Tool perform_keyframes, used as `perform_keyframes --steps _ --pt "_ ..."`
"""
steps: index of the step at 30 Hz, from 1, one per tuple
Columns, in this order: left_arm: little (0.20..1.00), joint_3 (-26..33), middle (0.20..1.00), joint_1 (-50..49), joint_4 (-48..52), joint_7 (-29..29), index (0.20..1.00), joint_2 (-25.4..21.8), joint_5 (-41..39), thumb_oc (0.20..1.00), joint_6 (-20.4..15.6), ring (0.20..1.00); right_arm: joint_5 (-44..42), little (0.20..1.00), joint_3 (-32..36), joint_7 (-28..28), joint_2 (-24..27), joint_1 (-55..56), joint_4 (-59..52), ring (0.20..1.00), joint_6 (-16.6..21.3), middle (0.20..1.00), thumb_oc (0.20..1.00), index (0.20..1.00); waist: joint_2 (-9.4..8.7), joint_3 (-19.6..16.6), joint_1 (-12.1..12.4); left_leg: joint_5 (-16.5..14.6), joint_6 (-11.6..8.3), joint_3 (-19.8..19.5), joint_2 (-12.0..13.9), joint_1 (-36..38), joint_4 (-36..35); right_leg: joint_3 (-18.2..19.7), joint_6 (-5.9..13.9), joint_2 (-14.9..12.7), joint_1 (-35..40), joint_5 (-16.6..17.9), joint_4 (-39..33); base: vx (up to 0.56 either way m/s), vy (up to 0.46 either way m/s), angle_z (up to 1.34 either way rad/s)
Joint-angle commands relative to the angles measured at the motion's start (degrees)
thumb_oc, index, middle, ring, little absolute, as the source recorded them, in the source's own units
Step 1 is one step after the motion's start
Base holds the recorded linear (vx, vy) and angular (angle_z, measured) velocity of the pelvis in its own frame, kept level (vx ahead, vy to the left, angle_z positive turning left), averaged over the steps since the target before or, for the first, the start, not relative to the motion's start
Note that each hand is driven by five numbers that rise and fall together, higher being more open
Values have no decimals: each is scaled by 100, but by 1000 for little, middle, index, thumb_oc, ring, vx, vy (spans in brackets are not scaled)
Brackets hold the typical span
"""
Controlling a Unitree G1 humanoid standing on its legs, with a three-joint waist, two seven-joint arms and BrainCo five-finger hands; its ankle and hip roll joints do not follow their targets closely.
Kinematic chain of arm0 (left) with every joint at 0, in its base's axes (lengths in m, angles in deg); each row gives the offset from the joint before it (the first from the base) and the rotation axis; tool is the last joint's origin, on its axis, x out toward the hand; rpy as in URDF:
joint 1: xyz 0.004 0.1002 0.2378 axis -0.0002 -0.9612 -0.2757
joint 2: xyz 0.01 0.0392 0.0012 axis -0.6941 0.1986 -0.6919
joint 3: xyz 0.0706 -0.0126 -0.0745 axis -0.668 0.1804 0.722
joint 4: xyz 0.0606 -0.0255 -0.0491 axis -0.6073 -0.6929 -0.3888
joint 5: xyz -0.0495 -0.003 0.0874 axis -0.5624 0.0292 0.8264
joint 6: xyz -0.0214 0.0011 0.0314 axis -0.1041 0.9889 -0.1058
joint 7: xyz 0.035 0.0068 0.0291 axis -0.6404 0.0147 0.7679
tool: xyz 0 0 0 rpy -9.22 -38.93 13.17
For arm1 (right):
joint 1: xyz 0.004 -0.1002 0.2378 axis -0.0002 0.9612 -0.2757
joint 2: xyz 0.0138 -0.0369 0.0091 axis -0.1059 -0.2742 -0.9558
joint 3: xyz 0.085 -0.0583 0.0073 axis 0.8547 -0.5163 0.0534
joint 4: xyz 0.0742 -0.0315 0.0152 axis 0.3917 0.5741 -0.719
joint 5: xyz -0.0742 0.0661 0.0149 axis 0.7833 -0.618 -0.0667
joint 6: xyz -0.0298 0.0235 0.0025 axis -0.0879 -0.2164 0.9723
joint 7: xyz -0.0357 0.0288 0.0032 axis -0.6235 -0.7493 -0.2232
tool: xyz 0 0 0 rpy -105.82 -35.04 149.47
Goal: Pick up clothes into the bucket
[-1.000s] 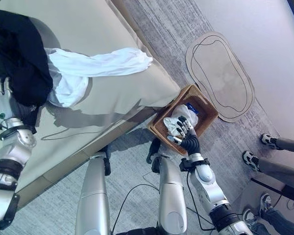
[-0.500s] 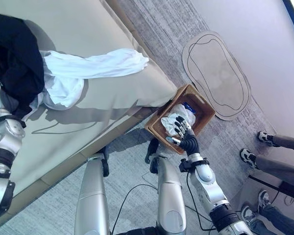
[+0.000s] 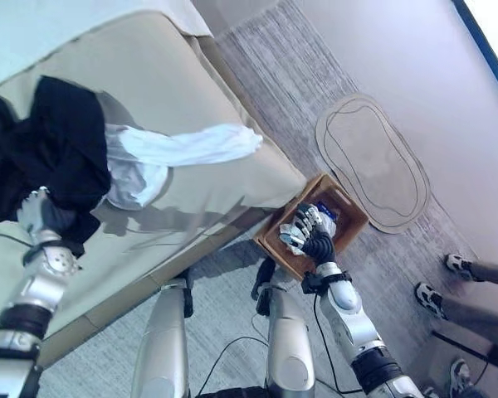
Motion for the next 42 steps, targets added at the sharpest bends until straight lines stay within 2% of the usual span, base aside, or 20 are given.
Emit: perform_keyframes --steps 1,3,9,17,20,23,24,25,32,33,35,36,42 --pt "200 221 200 -149 606 -151 200 171 -363 200 -537 200 222 1000 431 -43 110 135 4 1000 41 1000 1000 1000 275 -594 97 -202 -5 26 32 125 -15 149 587 -604 373 956 -730 76 -7 15" --pt "200 323 200 -350 1125 -283 200 289 -477 200 -778 200 282 1000 558 -28 92 116 78 1000 -11 1000 1000 1000 358 -799 159 -74 -44 36 29 382 -353 33 618 -612 650 1018 -1014 69 -27 12" --pt "200 555 200 -597 2116 -542 200 324 -591 200 -996 200 381 1000 730 34 76 253 106 1000 -57 1000 1000 1000 483 -1167 199 64 -76 53 32 853 -840 -91 648 -563 1085 1125 -1436 57 -20 11" --pt "200 719 200 -413 3115 -658 200 245 -687 200 -1242 200 501 1000 763 150 29 435 151 1000 -83 1000 1000 1000 525 -1575 164 146 -103 152 49 1270 -1154 -91 662 -521 1368 1174 -1663 56 -20 -3" --pt "200 705 200 -338 3198 -696 200 241 -782 200 -1242 200 519 1000 765 165 28 464 162 1000 -98 1000 1000 1000 530 -1611 157 136 -106 163 51 1331 -1169 -92 661 -515 1418 1161 -1666 45 -27 -6" --pt "200 449 200 288 3561 -957 200 95 -1547 200 -1506 200 804 1000 624 254 66 528 219 1000 -187 1000 1000 1000 604 -1831 89 70 -118 216 88 1595 -1171 -62 654 -462 1653 1095 -1721 75 -41 -2" --pt "200 448 200 292 3561 -967 200 92 -1560 200 -1505 200 810 1000 629 251 63 531 214 1000 -190 1000 1000 1000 605 -1821 96 69 -120 218 91 1610 -1178 -62 654 -457 1666 1095 -1727 83 -35 -4" --pt "200 294 200 497 3845 -1227 200 68 -1910 200 -1623 200 1144 1000 581 276 163 534 129 1000 -200 1000 1000 1000 640 -1925 65 66 -122 251 111 1725 -1229 -56 658 -436 1761 1081 -1765 52 -15 -11" --pt "200 -485 200 1379 4392 -1800 200 171 -2728 200 -1674 200 1353 1000 554 317 270 443 -327 1000 -210 1000 1000 1000 678 -2158 -82 65 -140 341 180 2039 -1376 -11 654 -345 1962 1000 -1801 50 -24 -7" --pt "200 -759 200 1606 4443 -1923 200 260 -3012 200 -1664 200 1354 1000 532 265 271 314 -424 1000 -201 1000 1000 1000 683 -2227 -151 67 -153 387 208 2129 -1408 20 646 -309 2008 995 -1833 41 -32 -10" --pt "200 -918 200 1728 4466 -2004 200 352 -3186 200 -1663 200 1378 1000 531 249 290 229 -572 1000 -194 1000 1000 1000 682 -2249 -178 75 -162 434 228 2206 -1462 46 639 -279 2037 1001 -1860 39 -24 -11" --pt "200 -1177 200 1847 4485 -2128 200 552 -3451 200 -1647 200 1390 1000 524 210 343 67 -788 1000 -155 1000 1000 1000 687 -2309 -288 79 -162 497 259 2293 -1520 113 629 -247 2041 1008 -1885 36 -21 -17" --pt "200 -1773 200 1936 4430 -2379 200 1049 -3841 200 -1543 200 1359 1000 301 121 296 -322 -1001 1000 -126 1000 1000 1000 697 -2378 -464 103 -173 708 320 2479 -1643 331 598 -157 2020 1025 -1952 21 -19 -27"
